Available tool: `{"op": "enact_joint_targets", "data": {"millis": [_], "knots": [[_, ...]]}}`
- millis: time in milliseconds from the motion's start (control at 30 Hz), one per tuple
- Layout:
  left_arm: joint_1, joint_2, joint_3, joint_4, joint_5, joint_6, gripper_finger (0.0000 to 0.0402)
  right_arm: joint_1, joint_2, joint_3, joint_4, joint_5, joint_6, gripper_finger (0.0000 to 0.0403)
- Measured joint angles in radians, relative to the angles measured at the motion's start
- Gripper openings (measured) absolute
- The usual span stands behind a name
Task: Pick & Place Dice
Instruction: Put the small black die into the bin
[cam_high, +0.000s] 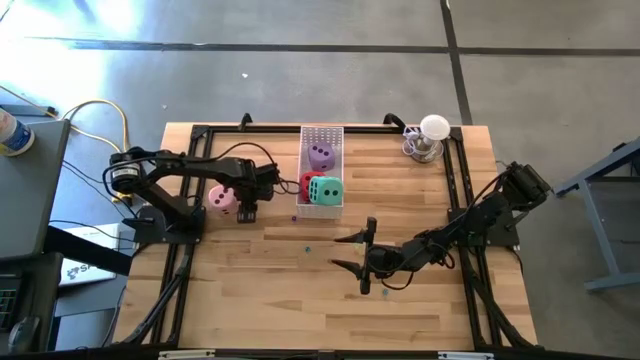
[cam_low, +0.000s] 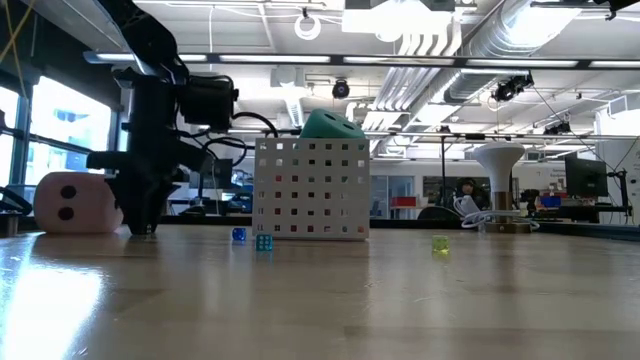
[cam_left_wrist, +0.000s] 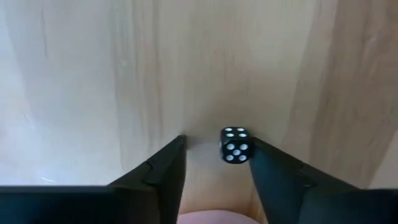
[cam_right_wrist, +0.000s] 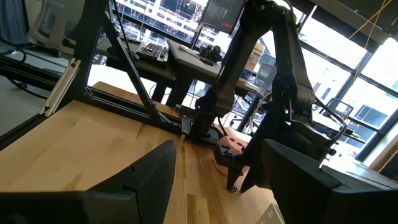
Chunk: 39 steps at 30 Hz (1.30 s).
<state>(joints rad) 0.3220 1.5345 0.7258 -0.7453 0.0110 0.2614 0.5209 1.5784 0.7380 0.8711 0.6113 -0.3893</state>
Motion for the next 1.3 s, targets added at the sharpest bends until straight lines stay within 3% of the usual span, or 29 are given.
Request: {"op": "enact_joint_targets", "data": {"millis": [233,667,800,967,1300], "knots": [[-0.040,0.000,-0.001,-0.003,-0.022,-0.015,0.0122,0.000,0.000,0.000,0.000,0.000,0.000,0.0231],[-0.068,-0.009,-0.002,-0.015,0.006,0.011,0.0094,0.000,0.000,0.000,0.000,0.000,0.000,0.0231],[-0.085,-0.057,-0.002,-0.015,0.025,0.010,0.0094,0.000,0.000,0.000,0.000,0.000,0.000,0.0231],[-0.136,-0.144,-0.005,-0.022,0.129,0.006,0.0094,0.000,0.000,0.000,-0.001,0.017,0.000,0.0231],[-0.248,-0.252,0.016,-0.015,0.066,-0.039,0.0094,0.000,0.000,0.000,-0.001,0.018,0.000,0.0231]]}}
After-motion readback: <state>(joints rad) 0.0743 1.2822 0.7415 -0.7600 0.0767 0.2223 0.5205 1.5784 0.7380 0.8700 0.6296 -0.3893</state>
